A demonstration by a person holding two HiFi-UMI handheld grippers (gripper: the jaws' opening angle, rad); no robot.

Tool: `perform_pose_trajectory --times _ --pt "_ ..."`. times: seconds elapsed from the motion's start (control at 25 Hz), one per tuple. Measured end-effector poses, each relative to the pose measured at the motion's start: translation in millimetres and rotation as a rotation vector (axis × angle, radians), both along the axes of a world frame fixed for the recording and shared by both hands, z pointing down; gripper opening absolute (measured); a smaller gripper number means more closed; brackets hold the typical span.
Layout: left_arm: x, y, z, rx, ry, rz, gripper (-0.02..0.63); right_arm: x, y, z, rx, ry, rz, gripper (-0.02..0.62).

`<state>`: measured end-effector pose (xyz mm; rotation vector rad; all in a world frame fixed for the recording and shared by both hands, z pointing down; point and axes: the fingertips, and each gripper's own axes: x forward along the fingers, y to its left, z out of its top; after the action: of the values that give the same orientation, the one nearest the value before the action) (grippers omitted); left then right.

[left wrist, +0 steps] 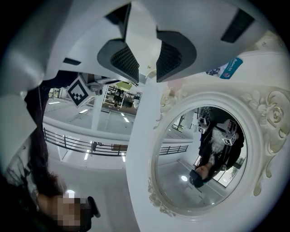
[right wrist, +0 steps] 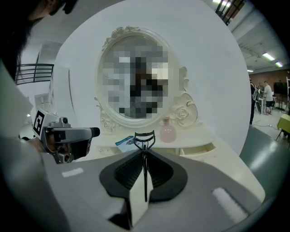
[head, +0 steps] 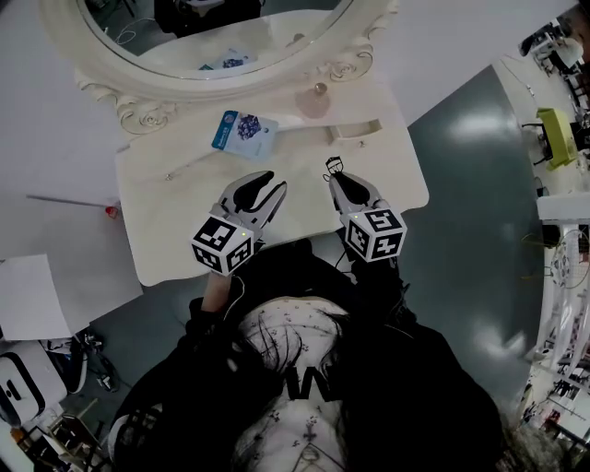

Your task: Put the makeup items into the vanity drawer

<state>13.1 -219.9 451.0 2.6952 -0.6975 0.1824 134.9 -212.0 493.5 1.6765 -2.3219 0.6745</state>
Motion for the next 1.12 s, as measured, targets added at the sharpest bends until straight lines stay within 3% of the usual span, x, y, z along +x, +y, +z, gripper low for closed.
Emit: perform_pose_trajectory --times 0.28,0.68,1.12 --pt "37.4 -7.8 -2.0 0.018 0.004 -0.066 0.123 66.9 -22.3 8.8 0.000 0.056 -0.027 0.040" --pt "52.1 -2.9 3.5 0.029 -0.043 -0.098 0.123 124.0 -58.2 34.7 -0.007 0.267 -0.133 0.038" --pt "46.0 -0.5 0.2 0.034 -0.066 -0.117 0.123 115.9 -86.9 64.6 -0.002 0.621 -0.482 0.038"
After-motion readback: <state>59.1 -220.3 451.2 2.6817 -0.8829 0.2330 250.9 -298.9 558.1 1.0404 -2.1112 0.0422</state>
